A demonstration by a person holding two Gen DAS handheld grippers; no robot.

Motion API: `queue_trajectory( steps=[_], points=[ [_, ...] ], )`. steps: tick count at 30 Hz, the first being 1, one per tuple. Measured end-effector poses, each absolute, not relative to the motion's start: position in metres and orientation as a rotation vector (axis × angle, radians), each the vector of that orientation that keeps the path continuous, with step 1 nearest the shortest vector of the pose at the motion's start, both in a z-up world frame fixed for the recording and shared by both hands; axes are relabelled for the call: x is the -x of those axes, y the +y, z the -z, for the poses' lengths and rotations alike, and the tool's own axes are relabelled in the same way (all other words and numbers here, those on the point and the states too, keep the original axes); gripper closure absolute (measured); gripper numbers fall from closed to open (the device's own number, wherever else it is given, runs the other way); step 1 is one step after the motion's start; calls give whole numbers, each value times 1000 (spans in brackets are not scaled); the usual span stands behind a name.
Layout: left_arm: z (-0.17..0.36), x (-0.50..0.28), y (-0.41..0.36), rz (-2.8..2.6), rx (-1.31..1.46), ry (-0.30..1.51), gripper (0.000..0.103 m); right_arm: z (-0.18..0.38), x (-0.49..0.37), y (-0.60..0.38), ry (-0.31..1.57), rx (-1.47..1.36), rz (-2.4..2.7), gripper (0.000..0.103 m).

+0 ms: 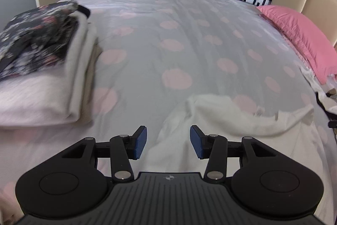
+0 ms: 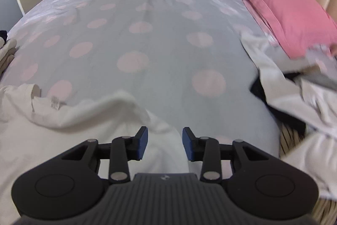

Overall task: Fold clothes
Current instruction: 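Lower the shirt onto the bed and open both grippers, then smooth the laid-out white shirt flat with both open grippers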

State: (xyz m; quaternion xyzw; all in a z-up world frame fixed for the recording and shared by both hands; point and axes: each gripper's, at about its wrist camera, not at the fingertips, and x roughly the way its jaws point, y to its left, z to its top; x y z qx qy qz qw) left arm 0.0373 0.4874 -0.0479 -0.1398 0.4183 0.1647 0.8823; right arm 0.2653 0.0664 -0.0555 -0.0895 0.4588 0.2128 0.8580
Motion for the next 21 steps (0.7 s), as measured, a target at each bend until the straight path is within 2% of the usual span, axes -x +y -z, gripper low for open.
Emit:
queue_trajectory(
  steps=[14,18,19,20,21],
  points=[
    [67,64,457,-476,333,1015,60,110,-170,-32,1275,-24,-333,63],
    [67,79,456,-505,358,1011,60,109,-156,-36,1281,-41,-314,64],
    [67,82,456,-512,367,1011,60,108,-153,-36,1280,-43,-310,70],
    [67,84,457,-518,380,1010,60,108,-150,-37,1278,-46,-306,85],
    [67,86,458,-523,395,1007,60,107,-147,-37,1277,-48,-302,93]
  ],
)
